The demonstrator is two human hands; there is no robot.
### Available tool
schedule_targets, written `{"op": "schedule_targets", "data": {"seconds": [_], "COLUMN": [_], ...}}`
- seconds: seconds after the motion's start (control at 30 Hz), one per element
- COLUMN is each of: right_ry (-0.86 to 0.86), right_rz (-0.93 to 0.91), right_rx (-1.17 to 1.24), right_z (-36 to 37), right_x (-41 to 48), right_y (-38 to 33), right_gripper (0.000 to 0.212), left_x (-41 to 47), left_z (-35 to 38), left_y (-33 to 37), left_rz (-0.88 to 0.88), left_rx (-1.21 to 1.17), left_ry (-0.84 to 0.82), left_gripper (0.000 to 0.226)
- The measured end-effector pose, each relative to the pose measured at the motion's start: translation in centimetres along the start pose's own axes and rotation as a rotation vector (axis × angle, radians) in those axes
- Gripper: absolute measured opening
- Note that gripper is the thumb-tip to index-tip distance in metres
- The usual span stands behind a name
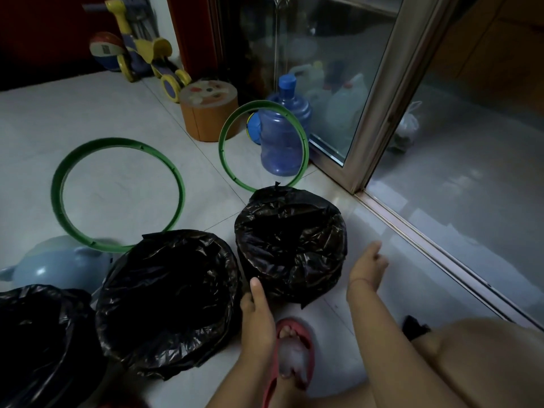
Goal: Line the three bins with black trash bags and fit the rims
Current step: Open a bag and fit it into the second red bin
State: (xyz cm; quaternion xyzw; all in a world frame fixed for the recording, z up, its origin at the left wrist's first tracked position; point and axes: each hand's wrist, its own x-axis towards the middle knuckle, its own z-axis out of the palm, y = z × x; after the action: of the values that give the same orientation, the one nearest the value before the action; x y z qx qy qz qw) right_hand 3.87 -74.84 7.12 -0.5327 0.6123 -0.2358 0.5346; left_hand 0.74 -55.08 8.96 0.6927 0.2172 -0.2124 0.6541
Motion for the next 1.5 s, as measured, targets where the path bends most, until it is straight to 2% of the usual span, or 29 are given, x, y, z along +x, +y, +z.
{"op": "schedule_targets", "data": {"seconds": [0.03, 0.1, 0.13, 0.2, 0.3, 0.43, 0.53, 0.6, 0.73, 0.87, 0.9, 0.97, 1.03, 1.1, 1.2, 1.37, 1.5], "right_ry": [-0.035, -0.316, -0.503, -0.798, -0.959, -0.943, -0.872, -0.763, -0.611, -0.479, -0.51, -0.671, -0.795, -0.743, -0.636, -0.67, -0.551], "right_rz": [-0.139, -0.286, -0.272, -0.158, 0.016, 0.039, 0.001, -0.045, -0.082, -0.239, -0.212, -0.044, 0.049, 0.072, 0.1, 0.017, -0.252], "right_rx": [0.055, 0.188, 0.212, 0.153, 0.025, -0.098, -0.07, -0.076, -0.164, -0.145, -0.083, -0.072, -0.291, -0.475, -0.535, -0.531, -0.357], "right_z": [0.3, 1.5, 2.6, 5.0, 8.6, 11.1, 12.2, 12.6, 12.8, 12.4, 12.4, 12.4, 12.5, 12.7, 12.6, 11.7, 11.1], "right_x": [-0.5, -1.7, -2.2, -2.8, -1.8, 1.2, 2.4, 2.8, 3.4, 3.0, 2.8, 2.2, 2.0, 2.5, 2.9, 2.6, 2.1], "right_y": [-2.1, -6.0, -7.4, -8.9, -7.4, -4.6, -3.6, -3.0, -1.2, -2.0, -2.3, -2.1, -0.5, 1.0, 0.7, -0.8, -2.8], "right_gripper": [0.055, 0.048, 0.049, 0.063, 0.08, 0.084, 0.086, 0.083, 0.081, 0.072, 0.072, 0.083, 0.096, 0.095, 0.089, 0.096, 0.095], "left_x": [-0.7, 0.5, 2.1, 5.3, 9.8, 13.6, 16.2, 16.6, 16.2, 16.2, 16.2, 16.0, 16.1, 16.7, 16.7, 16.0, 14.9], "left_z": [0.0, 0.7, 1.5, 3.4, 6.2, 6.5, 5.9, 6.0, 6.3, 6.5, 6.7, 7.1, 7.0, 6.6, 6.9, 7.2, 7.1], "left_y": [1.3, 4.5, 6.3, 9.9, 11.7, 10.4, 8.8, 8.2, 8.1, 8.3, 8.3, 8.3, 8.1, 8.1, 8.1, 7.9, 8.1], "left_rz": [0.117, 0.263, 0.256, 0.157, 0.039, 0.002, 0.056, 0.062, 0.09, 0.076, 0.086, 0.025, -0.091, -0.145, -0.154, -0.026, 0.136], "left_rx": [-0.041, -0.176, -0.233, -0.274, -0.178, -0.06, 0.037, 0.092, 0.079, 0.056, 0.037, -0.001, -0.01, -0.019, 0.039, 0.211, 0.206], "left_ry": [0.034, 0.041, -0.004, -0.16, -0.32, -0.408, -0.31, -0.203, -0.065, -0.029, -0.043, -0.148, -0.248, -0.247, -0.202, -0.147, -0.113], "left_gripper": [0.083, 0.067, 0.061, 0.062, 0.072, 0.076, 0.075, 0.074, 0.072, 0.078, 0.078, 0.081, 0.083, 0.085, 0.095, 0.102, 0.106]}}
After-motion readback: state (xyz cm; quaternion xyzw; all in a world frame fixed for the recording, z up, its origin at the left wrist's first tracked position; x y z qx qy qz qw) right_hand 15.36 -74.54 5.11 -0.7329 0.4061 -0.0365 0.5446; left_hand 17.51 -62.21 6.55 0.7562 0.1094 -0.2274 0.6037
